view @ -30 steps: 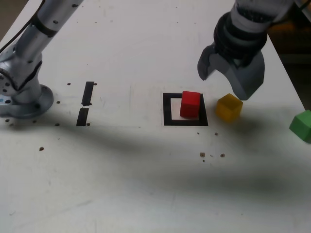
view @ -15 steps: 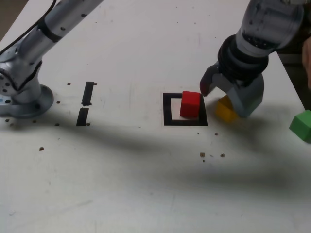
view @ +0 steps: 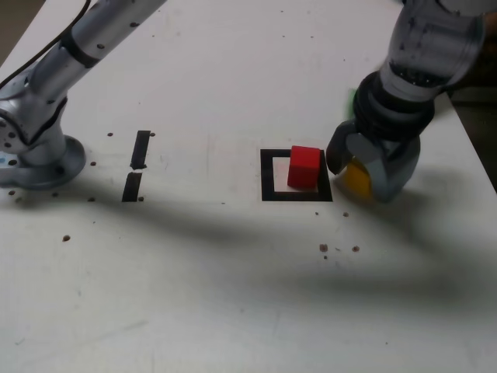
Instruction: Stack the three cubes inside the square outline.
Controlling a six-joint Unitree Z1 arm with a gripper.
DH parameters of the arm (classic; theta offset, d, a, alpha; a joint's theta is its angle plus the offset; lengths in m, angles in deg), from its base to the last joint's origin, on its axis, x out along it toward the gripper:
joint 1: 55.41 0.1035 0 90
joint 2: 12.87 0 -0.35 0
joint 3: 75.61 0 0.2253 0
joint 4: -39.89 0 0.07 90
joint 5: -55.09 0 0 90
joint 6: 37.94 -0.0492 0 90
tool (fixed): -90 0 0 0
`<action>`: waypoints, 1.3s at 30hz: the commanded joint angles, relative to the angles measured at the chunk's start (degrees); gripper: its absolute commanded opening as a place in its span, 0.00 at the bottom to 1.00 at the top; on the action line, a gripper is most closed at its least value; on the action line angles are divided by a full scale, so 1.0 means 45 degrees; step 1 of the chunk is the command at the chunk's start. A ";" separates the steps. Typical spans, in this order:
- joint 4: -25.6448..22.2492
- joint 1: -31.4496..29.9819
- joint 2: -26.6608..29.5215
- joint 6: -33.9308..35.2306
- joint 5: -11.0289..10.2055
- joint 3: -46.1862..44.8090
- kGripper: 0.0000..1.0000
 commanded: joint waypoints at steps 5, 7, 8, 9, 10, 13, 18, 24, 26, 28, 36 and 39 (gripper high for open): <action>0.0012 0.0006 -0.0023 0.0029 -0.0036 0.0108 0.31; -0.0092 0.0006 0.0040 0.0069 -0.0091 0.0203 0.28; -0.0188 0.0006 0.0089 0.0099 -0.0121 0.0267 0.28; -0.0337 0.0006 0.0157 0.0140 -0.0155 0.0361 0.27; -0.0536 0.0006 0.0251 0.0195 -0.0198 0.0483 0.27; -0.1373 0.0006 0.0766 0.0471 -0.0326 0.0953 0.26; -0.2636 0.0113 0.2371 0.1685 -0.0120 0.1037 0.26; -0.2730 0.0371 0.3919 0.4610 0.1329 -0.0623 0.26; -0.2652 0.0377 0.4129 0.5839 0.1630 -0.1126 0.26; -0.2507 0.0377 0.4163 0.6810 0.1746 -0.1434 0.26; -0.2064 0.0433 0.3665 0.8528 0.1763 -0.1841 0.26; -0.1989 0.0535 0.3521 0.8549 0.1757 -0.2067 0.26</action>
